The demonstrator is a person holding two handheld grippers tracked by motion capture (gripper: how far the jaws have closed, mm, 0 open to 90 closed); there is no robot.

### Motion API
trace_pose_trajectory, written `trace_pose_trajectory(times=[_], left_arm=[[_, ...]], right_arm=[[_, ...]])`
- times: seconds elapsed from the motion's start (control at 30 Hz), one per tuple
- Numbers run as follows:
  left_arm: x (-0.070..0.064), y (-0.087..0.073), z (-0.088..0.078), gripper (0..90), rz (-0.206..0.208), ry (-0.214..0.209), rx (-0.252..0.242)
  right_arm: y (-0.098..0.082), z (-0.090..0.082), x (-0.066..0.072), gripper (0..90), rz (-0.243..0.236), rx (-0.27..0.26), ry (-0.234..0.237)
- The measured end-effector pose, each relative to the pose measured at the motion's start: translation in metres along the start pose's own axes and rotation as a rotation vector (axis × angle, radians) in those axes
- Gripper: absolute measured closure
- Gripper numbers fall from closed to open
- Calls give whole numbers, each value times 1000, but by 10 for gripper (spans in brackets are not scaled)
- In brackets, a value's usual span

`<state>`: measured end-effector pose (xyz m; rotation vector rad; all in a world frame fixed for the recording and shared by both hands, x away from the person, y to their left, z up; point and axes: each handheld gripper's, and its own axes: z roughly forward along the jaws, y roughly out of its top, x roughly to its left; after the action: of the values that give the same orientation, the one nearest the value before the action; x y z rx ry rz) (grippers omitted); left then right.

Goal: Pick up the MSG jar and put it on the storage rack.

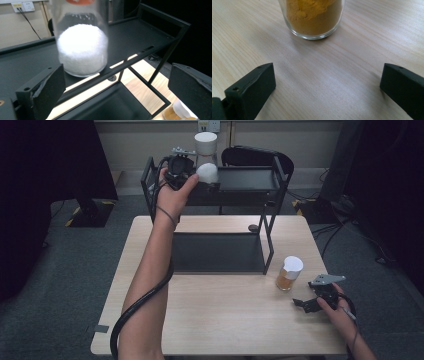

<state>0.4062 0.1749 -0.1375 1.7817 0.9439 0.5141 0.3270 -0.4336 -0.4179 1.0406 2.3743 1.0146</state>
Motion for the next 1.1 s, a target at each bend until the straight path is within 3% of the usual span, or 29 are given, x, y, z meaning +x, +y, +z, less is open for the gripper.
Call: trace_pose_trajectory(times=[0.5,1.1], left_arm=[[-9,-20,4,9,3,-15,7],[-8,-54,7,9,-5,-17,18]], right_arm=[[0,0,0,0,0,0,0],[0,0,0,0,2,-1,-2]])
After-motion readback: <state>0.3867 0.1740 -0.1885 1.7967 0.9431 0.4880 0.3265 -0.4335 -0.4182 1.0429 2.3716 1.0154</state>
